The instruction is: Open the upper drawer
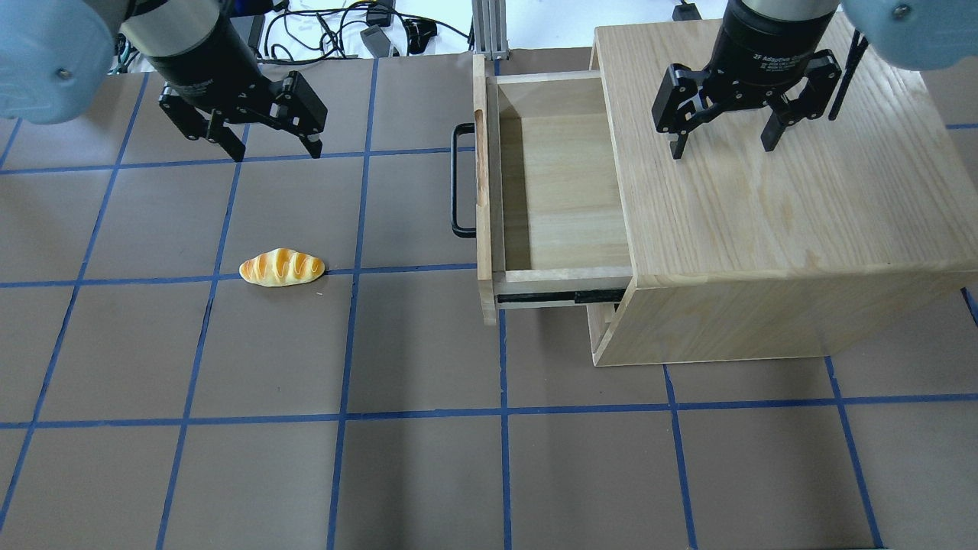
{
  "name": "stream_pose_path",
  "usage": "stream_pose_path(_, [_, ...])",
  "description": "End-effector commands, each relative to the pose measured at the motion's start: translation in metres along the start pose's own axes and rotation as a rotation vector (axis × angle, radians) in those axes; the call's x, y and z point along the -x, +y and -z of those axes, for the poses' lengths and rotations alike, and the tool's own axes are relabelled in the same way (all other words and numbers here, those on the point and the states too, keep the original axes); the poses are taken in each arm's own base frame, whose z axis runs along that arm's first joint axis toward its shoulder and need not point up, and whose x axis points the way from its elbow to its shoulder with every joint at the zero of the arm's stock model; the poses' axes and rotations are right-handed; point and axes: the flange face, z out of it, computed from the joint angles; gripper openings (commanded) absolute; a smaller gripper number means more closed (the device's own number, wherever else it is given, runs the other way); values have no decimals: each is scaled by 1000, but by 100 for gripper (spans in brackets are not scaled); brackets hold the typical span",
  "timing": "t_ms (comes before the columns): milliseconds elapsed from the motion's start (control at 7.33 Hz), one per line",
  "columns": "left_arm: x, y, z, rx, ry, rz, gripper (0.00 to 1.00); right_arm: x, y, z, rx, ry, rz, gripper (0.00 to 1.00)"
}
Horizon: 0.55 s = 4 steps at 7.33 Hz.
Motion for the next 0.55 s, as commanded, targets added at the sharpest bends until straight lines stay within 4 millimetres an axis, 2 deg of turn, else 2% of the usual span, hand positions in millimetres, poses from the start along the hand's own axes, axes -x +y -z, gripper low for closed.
stream_pose_path(0, [-5, 16, 21, -26, -27, -5, 100, 0, 0, 0, 0, 0, 0, 100])
stream_pose_path(409, [-1, 13, 16, -21, -57, -5, 100, 0, 0, 0, 0, 0, 1, 100])
